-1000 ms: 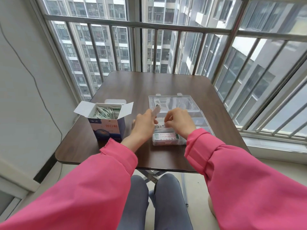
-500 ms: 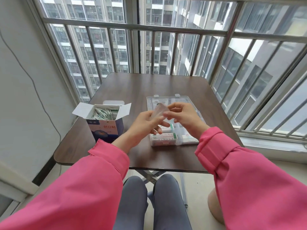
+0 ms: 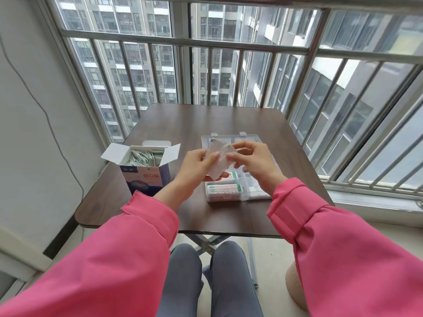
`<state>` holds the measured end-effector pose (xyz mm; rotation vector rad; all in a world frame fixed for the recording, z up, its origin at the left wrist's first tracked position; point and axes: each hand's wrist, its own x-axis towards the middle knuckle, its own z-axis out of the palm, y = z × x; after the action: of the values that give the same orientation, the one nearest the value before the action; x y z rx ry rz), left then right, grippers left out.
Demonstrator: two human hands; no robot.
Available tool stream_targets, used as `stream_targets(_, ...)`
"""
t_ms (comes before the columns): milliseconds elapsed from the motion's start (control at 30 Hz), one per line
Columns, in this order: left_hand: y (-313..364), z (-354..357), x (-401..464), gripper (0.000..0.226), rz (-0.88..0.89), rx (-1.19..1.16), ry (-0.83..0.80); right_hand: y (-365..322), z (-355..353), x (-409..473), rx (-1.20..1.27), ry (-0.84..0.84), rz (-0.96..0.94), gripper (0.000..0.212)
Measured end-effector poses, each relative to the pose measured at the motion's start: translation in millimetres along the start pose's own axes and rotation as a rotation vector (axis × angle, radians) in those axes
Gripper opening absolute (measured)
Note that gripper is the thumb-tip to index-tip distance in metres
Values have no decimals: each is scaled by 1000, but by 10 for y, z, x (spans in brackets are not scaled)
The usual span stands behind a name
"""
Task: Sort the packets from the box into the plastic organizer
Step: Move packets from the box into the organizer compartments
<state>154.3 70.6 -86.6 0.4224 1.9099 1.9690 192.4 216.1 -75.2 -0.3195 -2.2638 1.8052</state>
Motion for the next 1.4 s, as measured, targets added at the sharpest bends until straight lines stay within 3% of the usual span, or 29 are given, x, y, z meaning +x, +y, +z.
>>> stream_targets(200,-4,-23,2,18,-21,9,43,6,-75,0,166,46,72,16)
stream_targets(333,-52,-33,53,20,-3,14,139,40,-107,28,440,7,71,9)
stream_targets(433,-101,-35,107,23,22,46,195,59,-112,49,462,5,110,19)
stream_targets(533,-146,-32,145,25,36,122,228,112,-93,83,266,23,97,11)
stream_targets(800,-241,-106,193,27,98,427,280,227,2,191,-302,-11,38,25)
stream_targets(967,-248,-115,217,26,67,404,298,238,126,212,-629,-114,-112,12)
stream_targets(1300,-251,-128,187,18,63,369,260,328,183,260,-906,-159,-229,14)
stream_targets(1400,-243,-143,166,13,81,308,227,291,148,256,-876,-158,-222,16)
